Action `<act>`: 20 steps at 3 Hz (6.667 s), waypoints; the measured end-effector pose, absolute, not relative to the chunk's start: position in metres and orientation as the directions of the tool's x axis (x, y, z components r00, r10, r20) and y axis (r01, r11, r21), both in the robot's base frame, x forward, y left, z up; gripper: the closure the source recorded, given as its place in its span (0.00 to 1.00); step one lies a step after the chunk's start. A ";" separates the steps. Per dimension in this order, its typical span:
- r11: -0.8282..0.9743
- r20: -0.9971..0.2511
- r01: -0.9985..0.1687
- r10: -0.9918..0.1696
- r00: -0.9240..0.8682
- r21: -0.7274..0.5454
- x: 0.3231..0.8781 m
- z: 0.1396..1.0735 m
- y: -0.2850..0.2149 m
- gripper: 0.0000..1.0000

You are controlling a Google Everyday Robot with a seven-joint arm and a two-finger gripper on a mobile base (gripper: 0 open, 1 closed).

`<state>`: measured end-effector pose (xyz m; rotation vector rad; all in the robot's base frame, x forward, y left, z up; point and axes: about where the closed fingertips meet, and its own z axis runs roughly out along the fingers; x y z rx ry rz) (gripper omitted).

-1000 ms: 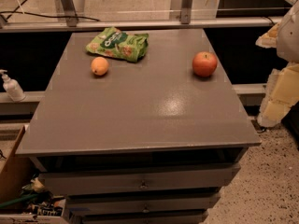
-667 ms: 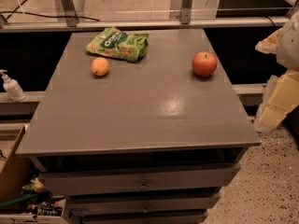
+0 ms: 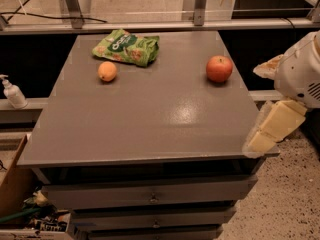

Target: Move orange near apple

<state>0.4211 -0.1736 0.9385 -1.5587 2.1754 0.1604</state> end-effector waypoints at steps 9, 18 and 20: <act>0.466 -0.878 -0.884 -0.435 -0.201 -0.029 0.456 0.844 -0.033 0.00; 0.402 -0.992 -0.915 -0.125 -0.031 -0.022 0.550 0.843 0.093 0.00; 0.409 -0.983 -0.907 -0.181 0.024 -0.097 0.538 0.879 0.084 0.00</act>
Offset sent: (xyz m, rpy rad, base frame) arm 0.0020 0.0797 -0.0482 0.4012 0.0778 -0.0504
